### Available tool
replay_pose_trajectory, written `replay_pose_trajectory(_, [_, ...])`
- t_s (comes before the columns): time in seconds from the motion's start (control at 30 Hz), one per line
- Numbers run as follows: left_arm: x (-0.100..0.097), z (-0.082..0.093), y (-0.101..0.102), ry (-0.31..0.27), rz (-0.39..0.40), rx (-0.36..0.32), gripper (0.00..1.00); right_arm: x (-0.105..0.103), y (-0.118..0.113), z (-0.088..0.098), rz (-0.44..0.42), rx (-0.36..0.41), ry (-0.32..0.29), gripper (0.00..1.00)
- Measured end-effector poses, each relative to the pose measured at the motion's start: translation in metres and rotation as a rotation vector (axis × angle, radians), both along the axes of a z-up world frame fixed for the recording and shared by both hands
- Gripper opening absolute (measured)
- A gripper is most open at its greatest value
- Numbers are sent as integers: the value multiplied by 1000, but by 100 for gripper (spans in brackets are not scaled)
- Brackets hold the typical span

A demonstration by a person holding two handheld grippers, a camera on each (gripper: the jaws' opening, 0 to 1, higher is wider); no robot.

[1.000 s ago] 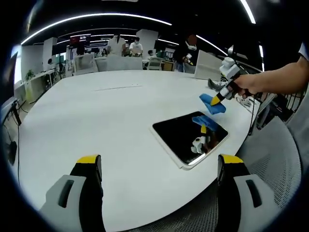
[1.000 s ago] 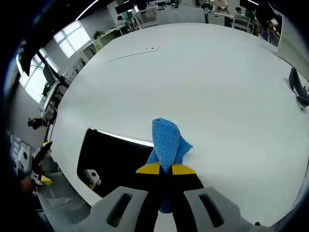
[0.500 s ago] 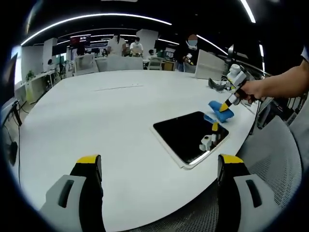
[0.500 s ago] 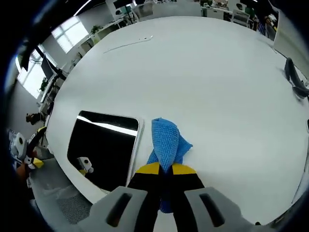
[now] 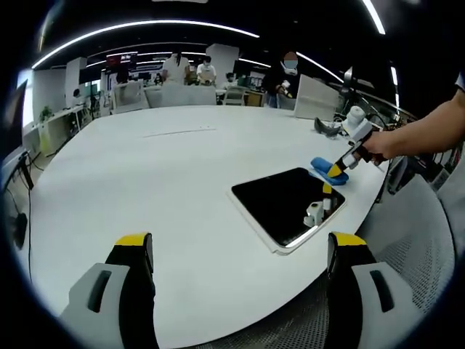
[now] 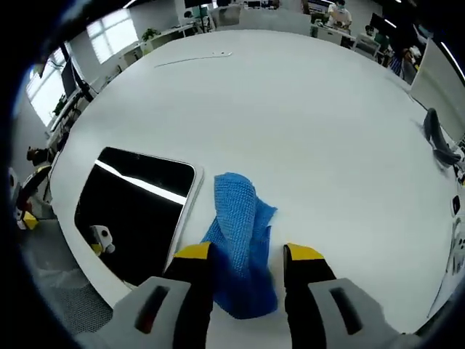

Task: Wipe the mirror surface with the cleaning cloth until all visible marks leave the cleaned area.

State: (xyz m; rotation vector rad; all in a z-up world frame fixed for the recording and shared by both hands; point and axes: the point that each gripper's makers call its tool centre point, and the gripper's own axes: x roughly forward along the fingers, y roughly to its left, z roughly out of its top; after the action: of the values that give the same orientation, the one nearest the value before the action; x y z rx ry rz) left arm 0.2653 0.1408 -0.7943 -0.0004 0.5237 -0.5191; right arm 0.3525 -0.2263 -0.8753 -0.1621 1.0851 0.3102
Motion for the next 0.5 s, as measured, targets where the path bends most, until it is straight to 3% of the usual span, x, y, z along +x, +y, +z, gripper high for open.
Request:
replay_pose_trajectory(0.17, [0,0,1,2,4,-1,99,2,-5,8,-11,34,-31,45])
replay_pose_trajectory(0.3, [1,1,1,-4,12,-12,99,8,-3,37,34,96,-164,54])
replay_pose_trajectory(0.47, [1,4,1,-11,15,-20,99,-6,-12,69,75,168,-286,67])
replay_pose_trajectory(0.5, [1,6,1,-14,16,-26,99,-9,-11,78,106,192,-343,69])
